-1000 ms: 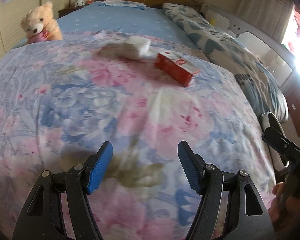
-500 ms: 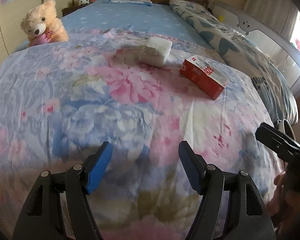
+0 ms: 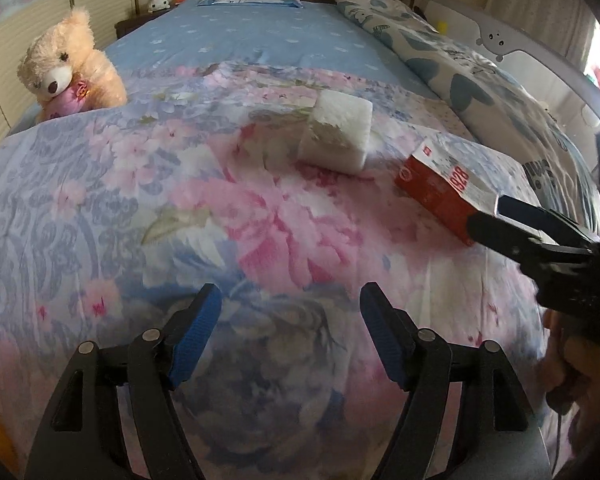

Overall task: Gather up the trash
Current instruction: 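Move both open tools back over the white foam block and white-and-red carton, then grasp the white-and-red milk carton with the right tool while the left tool grasps the white foam block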

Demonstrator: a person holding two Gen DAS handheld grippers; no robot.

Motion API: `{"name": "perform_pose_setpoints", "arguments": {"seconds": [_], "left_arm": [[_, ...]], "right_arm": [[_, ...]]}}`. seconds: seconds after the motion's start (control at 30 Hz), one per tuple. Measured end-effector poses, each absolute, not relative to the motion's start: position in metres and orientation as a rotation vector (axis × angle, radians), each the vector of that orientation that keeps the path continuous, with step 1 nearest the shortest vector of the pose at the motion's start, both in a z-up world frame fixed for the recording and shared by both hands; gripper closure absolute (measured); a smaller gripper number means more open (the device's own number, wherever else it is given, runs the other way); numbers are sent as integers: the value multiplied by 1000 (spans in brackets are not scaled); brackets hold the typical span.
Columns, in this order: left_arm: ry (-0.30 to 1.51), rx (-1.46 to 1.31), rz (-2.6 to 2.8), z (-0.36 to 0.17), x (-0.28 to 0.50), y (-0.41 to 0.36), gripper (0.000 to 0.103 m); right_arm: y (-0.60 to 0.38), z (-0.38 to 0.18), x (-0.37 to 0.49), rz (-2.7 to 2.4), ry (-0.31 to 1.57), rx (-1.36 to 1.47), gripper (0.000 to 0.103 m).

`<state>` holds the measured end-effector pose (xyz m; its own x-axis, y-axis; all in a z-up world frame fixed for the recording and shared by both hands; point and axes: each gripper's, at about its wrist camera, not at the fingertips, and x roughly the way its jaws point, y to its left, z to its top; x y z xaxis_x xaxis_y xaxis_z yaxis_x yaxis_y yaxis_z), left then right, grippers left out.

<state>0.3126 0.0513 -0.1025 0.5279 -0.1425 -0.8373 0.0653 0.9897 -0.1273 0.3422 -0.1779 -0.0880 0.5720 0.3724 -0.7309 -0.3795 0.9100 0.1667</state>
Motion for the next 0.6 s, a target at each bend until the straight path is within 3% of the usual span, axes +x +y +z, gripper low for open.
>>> {"name": "perform_pose_setpoints", "arguments": {"seconds": [0.1,0.13,0.17,0.23,0.6], "left_arm": [[1004,-74,-122,-103,322,51,27],[1003,-60,-120,-104,327,49,27],[1003,-50,-118,-104,329,47,27],[1003,-35,-123,-104,339,41,27],[949,12,-116,-104,397,4,26]], "right_arm": [[-166,-94,354,449,870,-48,13],[-163,-96,357,458,879,-46,19],[-163,-100,360,475,897,-24,36],[-166,-99,361,448,894,-14,48],[-227,-95,313,373,896,175,51]]}}
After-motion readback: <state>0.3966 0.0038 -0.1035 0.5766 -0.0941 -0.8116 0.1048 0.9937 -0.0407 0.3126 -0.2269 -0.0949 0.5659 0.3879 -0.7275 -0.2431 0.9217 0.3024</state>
